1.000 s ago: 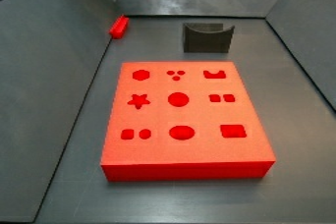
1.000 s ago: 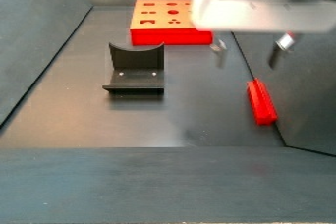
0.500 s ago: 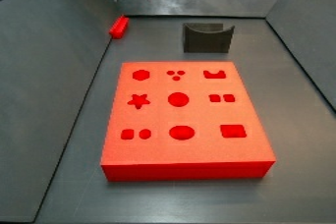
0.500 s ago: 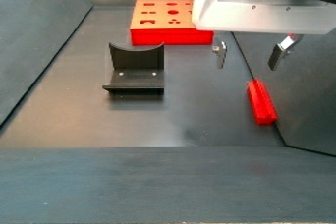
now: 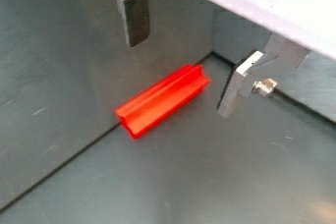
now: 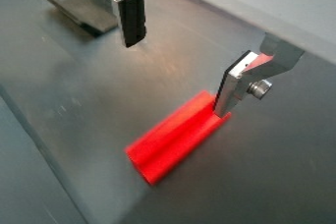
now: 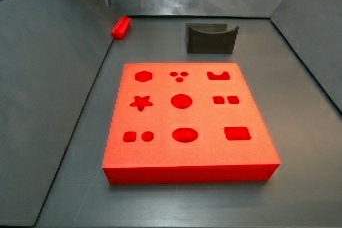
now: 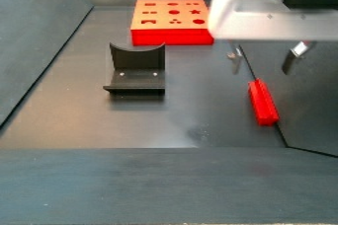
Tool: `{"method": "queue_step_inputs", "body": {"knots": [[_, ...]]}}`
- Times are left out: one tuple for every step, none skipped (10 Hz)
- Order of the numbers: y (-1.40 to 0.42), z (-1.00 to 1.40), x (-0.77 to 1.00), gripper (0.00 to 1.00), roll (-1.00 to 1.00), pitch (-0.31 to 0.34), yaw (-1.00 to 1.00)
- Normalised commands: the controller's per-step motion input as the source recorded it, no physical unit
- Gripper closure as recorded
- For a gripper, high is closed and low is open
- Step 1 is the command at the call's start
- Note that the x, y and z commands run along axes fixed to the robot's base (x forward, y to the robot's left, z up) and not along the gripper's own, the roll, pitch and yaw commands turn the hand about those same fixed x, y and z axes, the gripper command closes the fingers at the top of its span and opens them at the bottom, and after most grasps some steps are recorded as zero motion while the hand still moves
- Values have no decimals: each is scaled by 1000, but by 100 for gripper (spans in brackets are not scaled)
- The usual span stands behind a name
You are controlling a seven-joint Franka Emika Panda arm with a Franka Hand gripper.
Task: Pick up the star object. Move up. Place the star object on the fixture. Regrasp the star object. Move to above the board. Insert the star object.
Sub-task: Pick up the star object.
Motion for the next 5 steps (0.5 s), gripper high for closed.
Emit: {"method": "queue_step_inputs", "body": {"knots": [[0, -783, -106, 0, 0, -161, 0], [0, -754, 94, 0, 0, -84, 0], [0, -734, 223, 0, 0, -67, 0], [0, -771, 240, 0, 0, -69, 0], [0, -889, 140, 0, 0, -90, 0]]}}
